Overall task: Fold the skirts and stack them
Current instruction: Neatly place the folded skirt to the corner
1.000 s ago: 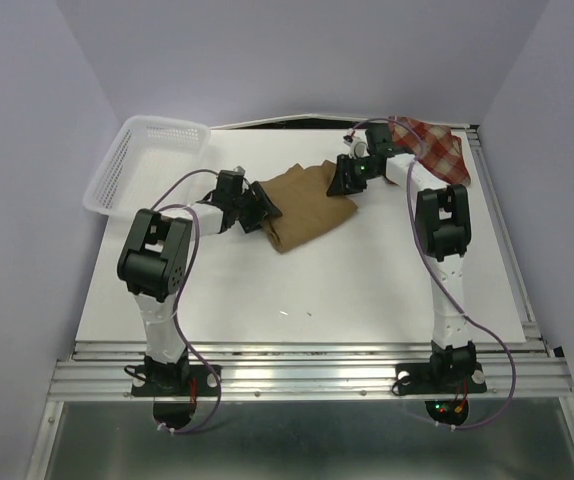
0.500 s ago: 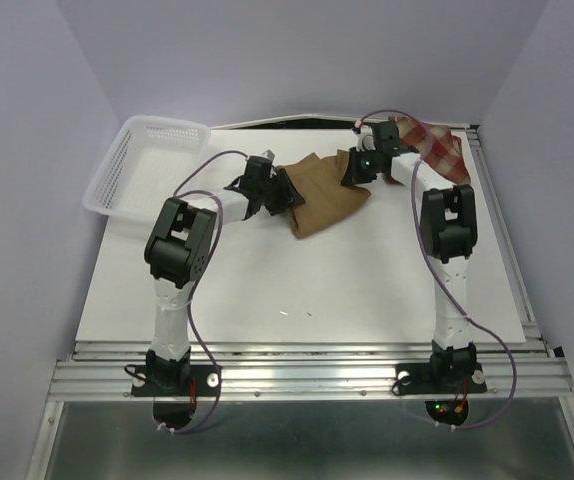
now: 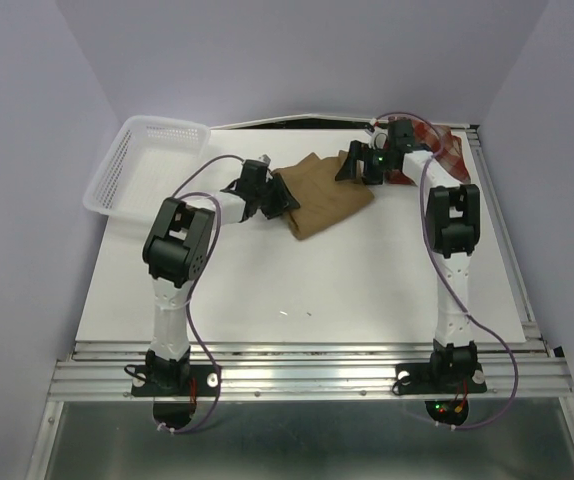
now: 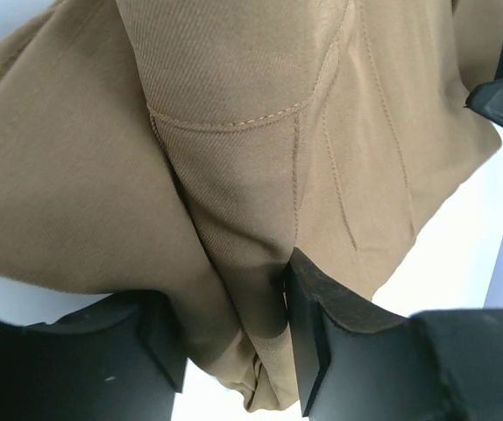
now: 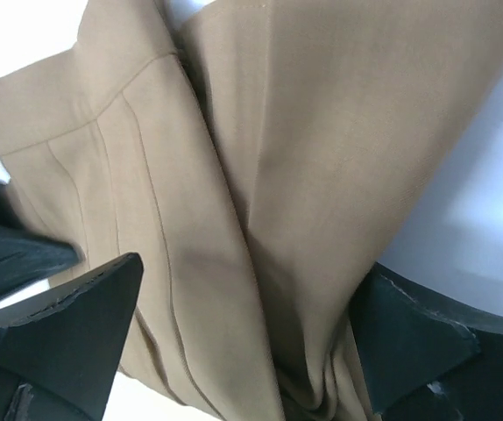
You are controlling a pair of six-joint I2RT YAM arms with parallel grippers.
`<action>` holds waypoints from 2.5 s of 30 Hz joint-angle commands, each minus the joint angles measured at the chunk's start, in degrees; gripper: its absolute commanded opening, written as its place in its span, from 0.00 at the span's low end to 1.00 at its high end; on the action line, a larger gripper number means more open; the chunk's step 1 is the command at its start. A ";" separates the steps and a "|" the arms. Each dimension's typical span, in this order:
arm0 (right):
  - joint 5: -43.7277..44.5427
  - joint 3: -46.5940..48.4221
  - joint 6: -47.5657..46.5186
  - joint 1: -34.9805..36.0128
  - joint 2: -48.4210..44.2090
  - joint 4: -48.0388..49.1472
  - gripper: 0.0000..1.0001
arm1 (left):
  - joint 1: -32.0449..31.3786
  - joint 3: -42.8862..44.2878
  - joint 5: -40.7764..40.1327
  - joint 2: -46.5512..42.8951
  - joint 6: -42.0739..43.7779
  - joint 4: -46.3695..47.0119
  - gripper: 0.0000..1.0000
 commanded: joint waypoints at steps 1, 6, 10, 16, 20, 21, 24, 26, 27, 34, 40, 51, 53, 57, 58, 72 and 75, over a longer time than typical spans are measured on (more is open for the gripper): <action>-0.68 2.29 1.82 0.20 2.99 0.03 1.00 | 2.30 -1.42 -1.30 -2.60 3.74 -1.60 0.52; 3.02 0.62 -1.35 2.74 4.66 -1.38 1.00 | 2.13 4.54 -0.69 1.00 9.54 -6.34 0.50; -1.28 0.79 0.22 3.27 6.33 -1.03 0.97 | 1.69 9.99 -0.86 4.34 12.18 -9.95 0.49; -6.57 0.00 2.52 4.50 7.21 0.47 0.84 | 1.25 13.61 -1.12 6.10 14.11 -12.33 0.49; -4.55 0.43 2.52 5.03 6.95 1.43 0.52 | 0.99 14.05 -1.39 6.10 14.29 -12.33 0.51; -1.93 0.61 2.35 5.03 5.99 2.22 0.34 | 0.90 13.79 -1.48 5.84 14.29 -12.24 0.52; 2.38 1.14 0.68 5.03 2.92 4.33 0.03 | 0.63 11.94 -1.74 4.09 14.90 -11.62 0.57; 5.81 2.63 -0.99 5.03 1.68 4.34 0.01 | 0.63 10.10 -1.91 2.25 15.69 -10.92 0.66; 6.96 4.12 -2.04 5.03 0.37 4.42 0.01 | 0.63 9.40 -2.09 1.45 16.22 -11.01 0.72; 15.23 2.90 -8.38 5.03 -8.26 8.81 0.01 | 0.72 3.59 -3.15 -6.73 22.98 -11.01 0.94; 21.47 3.95 -13.12 5.03 -11.68 10.49 0.00 | 0.72 -1.94 -3.15 -11.21 25.71 -11.89 0.98; 27.98 9.75 -20.68 4.50 -11.95 10.31 0.00 | 0.72 -4.06 -0.69 -14.02 27.03 -13.91 0.98; 27.89 10.81 -21.29 3.80 -12.03 10.31 0.01 | 0.72 -4.93 -0.51 -14.46 27.03 -13.73 0.98; 27.89 11.95 -22.97 2.58 -12.47 10.23 0.01 | 0.72 -5.90 -0.33 -14.99 27.12 -13.47 0.98; 27.89 12.22 -23.32 2.57 -12.47 10.23 0.01 | 0.72 -5.90 -0.25 -15.08 27.21 -13.47 0.98; 27.45 15.47 -30.26 -1.12 -13.26 10.23 0.01 | 0.72 -5.64 0.28 -15.08 26.86 -13.12 0.98; 26.92 16.96 -31.75 -1.65 -12.83 10.31 0.01 | 0.72 -5.64 0.37 -14.99 26.77 -13.03 0.98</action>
